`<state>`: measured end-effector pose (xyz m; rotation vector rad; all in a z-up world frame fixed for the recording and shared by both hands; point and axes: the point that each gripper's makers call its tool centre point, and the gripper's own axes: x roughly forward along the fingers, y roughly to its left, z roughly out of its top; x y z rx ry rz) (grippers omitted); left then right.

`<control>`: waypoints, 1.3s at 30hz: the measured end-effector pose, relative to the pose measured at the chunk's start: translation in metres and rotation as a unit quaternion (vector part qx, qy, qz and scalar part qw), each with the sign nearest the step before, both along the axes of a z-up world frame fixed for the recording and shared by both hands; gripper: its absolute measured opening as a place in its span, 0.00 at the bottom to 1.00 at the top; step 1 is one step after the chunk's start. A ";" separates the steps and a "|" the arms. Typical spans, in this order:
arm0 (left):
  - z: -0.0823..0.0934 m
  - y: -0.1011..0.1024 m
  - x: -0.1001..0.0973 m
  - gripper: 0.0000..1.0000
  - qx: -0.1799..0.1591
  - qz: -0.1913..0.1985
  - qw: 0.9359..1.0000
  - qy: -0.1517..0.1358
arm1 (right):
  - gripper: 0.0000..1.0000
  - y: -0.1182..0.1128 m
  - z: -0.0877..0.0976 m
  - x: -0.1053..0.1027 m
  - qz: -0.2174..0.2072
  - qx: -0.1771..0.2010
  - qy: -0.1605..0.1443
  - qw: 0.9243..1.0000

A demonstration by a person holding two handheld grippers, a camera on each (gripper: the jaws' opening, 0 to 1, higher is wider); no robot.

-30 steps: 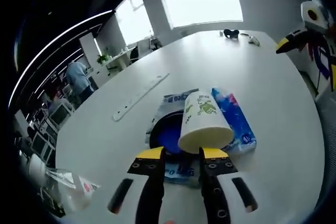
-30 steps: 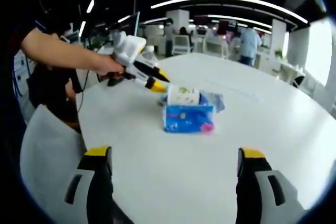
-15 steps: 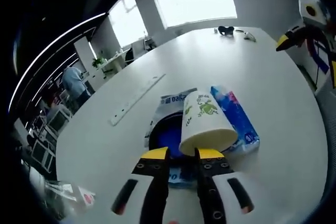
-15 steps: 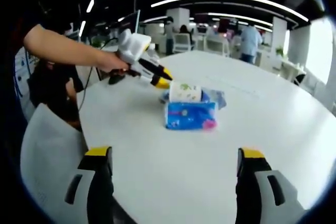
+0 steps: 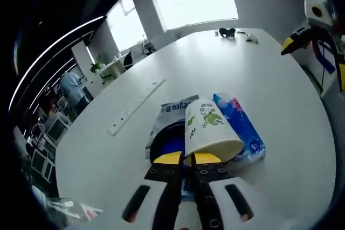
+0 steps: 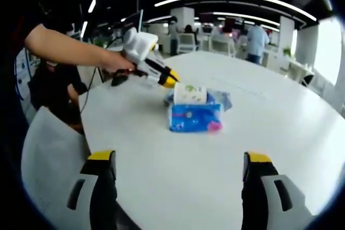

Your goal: Arrange the tabletop items into an orderly group along one side of the table until the central work area is clear of visible clutter.

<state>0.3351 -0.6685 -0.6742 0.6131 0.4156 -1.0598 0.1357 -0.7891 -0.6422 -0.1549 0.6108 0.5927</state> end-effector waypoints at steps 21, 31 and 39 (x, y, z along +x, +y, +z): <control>0.016 0.001 -0.006 0.00 0.000 -0.005 1.000 0.021 | 0.95 0.000 0.004 0.004 -0.004 0.004 -0.008 1.000; 0.026 0.009 -0.005 0.00 0.002 0.003 1.000 0.028 | 0.95 0.005 0.004 0.005 -0.003 0.008 -0.008 1.000; 0.029 0.018 -0.005 0.00 0.004 0.013 0.999 0.033 | 0.95 0.008 0.005 0.006 -0.001 0.011 -0.009 1.000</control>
